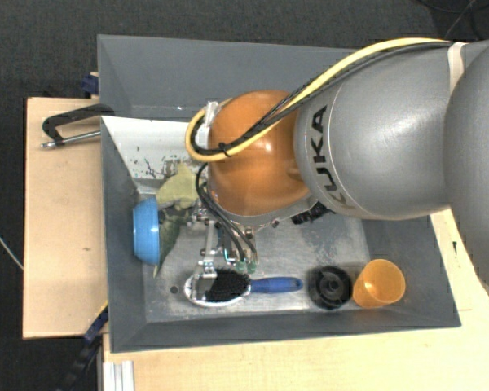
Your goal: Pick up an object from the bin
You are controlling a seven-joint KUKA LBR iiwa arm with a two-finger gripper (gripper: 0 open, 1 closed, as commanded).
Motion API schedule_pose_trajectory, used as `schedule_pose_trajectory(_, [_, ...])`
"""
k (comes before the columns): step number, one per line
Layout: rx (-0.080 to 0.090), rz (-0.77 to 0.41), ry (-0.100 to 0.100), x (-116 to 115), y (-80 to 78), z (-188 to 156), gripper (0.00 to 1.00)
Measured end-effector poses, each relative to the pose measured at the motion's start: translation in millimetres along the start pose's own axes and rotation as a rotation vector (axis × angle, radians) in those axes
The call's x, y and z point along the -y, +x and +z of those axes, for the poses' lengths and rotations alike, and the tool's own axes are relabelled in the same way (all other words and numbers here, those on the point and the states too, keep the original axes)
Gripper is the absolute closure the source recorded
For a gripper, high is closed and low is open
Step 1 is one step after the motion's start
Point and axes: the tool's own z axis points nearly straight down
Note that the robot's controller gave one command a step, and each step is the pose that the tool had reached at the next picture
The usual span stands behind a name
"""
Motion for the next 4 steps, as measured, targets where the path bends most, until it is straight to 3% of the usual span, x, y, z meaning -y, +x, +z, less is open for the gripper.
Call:
schedule_pose_trajectory(1, [0.000, 0.142, 0.002, 52, -5.6, 76, 0.00])
schedule_pose_trajectory(2, [0.010, -0.272, -0.004, 85, -12.0, 114, 0.00])
schedule_pose_trajectory(3, [0.016, -0.270, -0.003, 85, -14.0, 112, 1.00])
schedule_pose_trajectory(4, [0.021, -0.169, -0.004, 60, -12.3, -14, 1.00])
